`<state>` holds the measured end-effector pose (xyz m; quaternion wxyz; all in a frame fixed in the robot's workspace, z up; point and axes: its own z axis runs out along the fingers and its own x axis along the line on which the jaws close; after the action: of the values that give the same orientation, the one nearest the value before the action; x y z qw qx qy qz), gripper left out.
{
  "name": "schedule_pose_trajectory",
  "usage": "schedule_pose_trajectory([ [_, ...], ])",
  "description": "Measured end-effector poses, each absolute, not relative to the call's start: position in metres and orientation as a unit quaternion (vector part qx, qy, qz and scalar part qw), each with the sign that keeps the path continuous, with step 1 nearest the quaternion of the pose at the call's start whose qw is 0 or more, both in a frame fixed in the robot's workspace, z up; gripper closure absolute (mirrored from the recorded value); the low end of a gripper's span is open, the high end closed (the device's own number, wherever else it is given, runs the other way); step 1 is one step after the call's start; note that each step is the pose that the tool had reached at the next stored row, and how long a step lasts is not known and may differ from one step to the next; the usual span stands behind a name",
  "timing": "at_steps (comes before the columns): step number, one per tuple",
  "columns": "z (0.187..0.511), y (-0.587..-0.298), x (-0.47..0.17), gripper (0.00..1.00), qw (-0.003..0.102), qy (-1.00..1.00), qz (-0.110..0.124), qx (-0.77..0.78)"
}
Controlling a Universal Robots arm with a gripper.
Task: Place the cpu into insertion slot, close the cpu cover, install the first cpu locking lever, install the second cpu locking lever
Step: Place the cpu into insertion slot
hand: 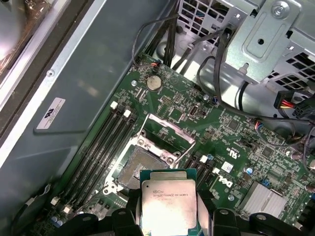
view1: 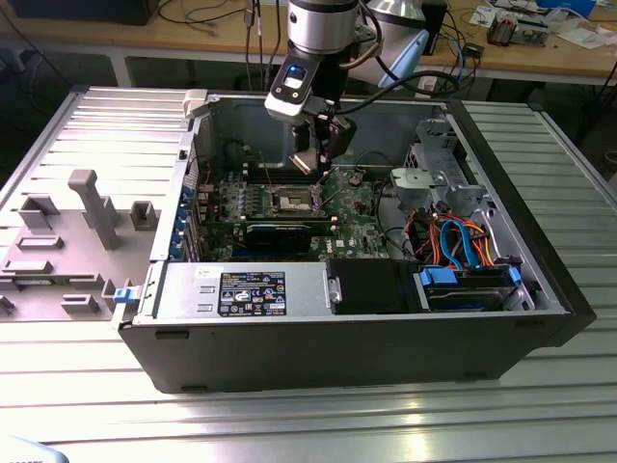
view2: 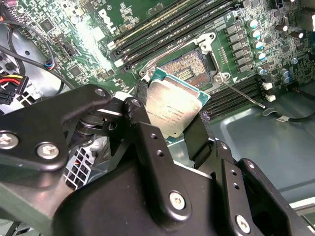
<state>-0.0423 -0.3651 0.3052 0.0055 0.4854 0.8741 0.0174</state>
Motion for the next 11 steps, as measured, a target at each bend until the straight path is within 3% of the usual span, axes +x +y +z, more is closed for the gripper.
schedule_pose_trajectory([
  [11,0.3048,-0.3651,-0.0423,0.45,0.01,0.863,0.01,0.504],
])
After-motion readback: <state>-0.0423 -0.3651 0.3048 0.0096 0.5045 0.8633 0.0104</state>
